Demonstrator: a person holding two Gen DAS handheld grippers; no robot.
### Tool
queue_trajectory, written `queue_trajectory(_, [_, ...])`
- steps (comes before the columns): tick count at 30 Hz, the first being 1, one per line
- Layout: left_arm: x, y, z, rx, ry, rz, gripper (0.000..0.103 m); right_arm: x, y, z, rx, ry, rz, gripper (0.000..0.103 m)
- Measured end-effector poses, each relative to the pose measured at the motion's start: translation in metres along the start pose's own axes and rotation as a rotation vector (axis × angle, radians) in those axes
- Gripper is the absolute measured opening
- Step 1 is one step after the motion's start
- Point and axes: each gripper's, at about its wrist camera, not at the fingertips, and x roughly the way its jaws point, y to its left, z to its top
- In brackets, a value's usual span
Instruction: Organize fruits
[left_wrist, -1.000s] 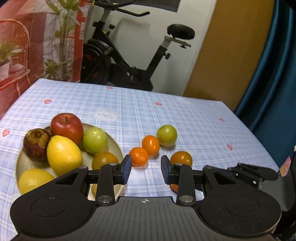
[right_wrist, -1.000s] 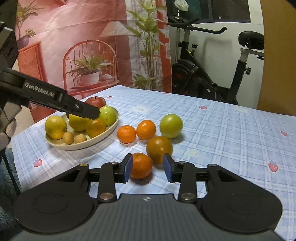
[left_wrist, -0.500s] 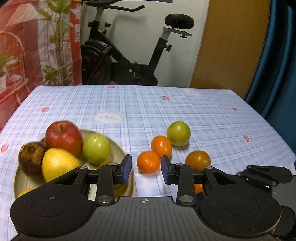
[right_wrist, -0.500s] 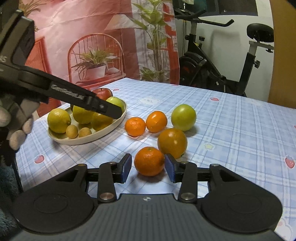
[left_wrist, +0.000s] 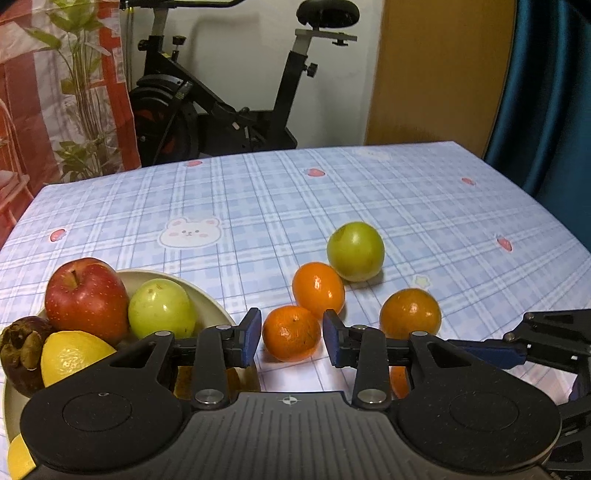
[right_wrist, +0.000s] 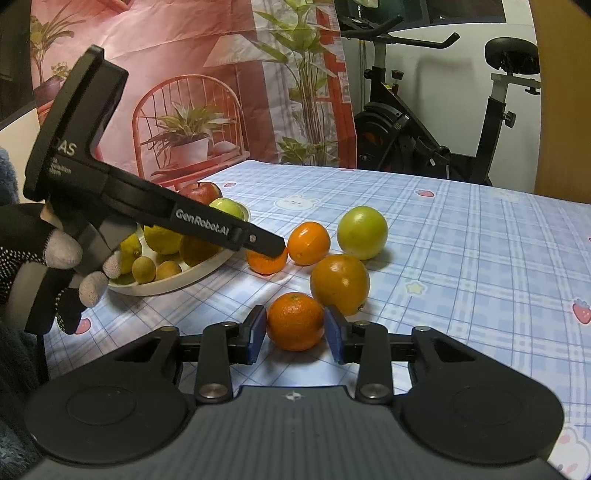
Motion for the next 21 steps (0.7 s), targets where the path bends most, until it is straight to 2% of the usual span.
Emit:
queue_trajectory(9, [0.009,-0.001,0.001,0.016,0.017,-0.001,0.04,-0.001,-0.001,0.0,0.012,-0.001,0.007,0.037])
queue_trajectory(21, [-0.009,-0.003,-0.012,-0.001,0.018,-0.017,0.039,0.0,0.0,0.0,0.021,0.001,0.013,0.038])
